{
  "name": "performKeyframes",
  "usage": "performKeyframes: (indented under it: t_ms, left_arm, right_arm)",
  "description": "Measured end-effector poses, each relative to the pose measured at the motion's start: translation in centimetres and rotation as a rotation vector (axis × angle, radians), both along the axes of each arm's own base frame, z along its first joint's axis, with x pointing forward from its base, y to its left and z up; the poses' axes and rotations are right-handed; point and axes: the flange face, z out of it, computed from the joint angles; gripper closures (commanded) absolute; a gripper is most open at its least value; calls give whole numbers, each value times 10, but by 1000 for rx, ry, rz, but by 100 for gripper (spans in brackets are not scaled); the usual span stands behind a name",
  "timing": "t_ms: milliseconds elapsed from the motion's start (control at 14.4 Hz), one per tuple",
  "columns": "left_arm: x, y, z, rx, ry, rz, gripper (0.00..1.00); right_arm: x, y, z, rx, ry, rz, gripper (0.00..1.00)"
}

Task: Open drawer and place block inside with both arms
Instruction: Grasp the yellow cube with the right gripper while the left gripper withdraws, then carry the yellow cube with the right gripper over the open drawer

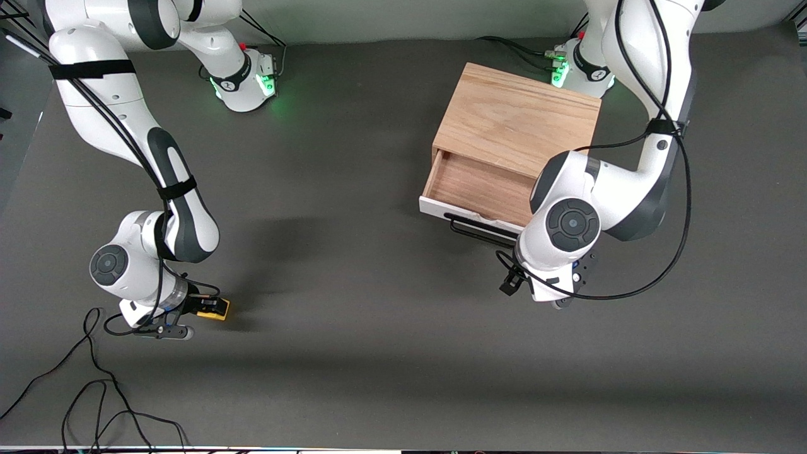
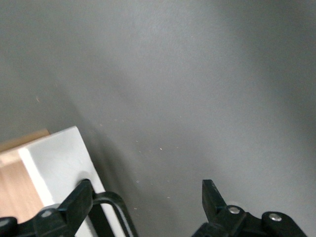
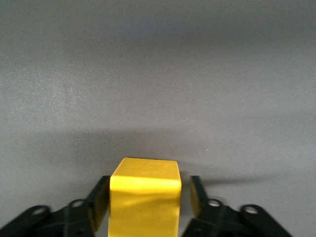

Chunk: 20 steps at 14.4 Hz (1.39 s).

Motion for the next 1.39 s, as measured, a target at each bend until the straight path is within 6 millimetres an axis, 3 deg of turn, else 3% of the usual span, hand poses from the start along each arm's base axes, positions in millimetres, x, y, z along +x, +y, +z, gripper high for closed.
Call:
performKeyframes:
  t_ms: [70,209,348,487,626,835,974,1252,1391]
  left_arm:
    - [-1,8,15,15,25,-89,1]
    - [-9,39,64,22,87,-262,1]
    - [-22,89,127,3,112,-383,1]
    - [-37,122,179,-18,91,-487,1]
    - [-50,139,212,-29,53,-581,0]
    - [-62,165,238,-32,41,-664,0]
    - [-69,174,248,-34,43,-673,1]
    - [-75,167,247,-38,66,-687,0]
    - [-75,167,244,-39,72,-687,1]
  right_arm:
    - [0,0,0,0,0,0,85]
    - [1,2,3,2,-4,2,97]
    - [3,17,19,24,3,5,98]
    - [8,49,53,65,32,-22,98]
    - [15,86,104,107,77,-54,98]
    - [20,134,197,145,139,-120,98]
    - [10,179,248,134,162,-169,98]
    - [-45,313,305,135,138,-183,98]
    - [-68,354,322,167,129,-176,98]
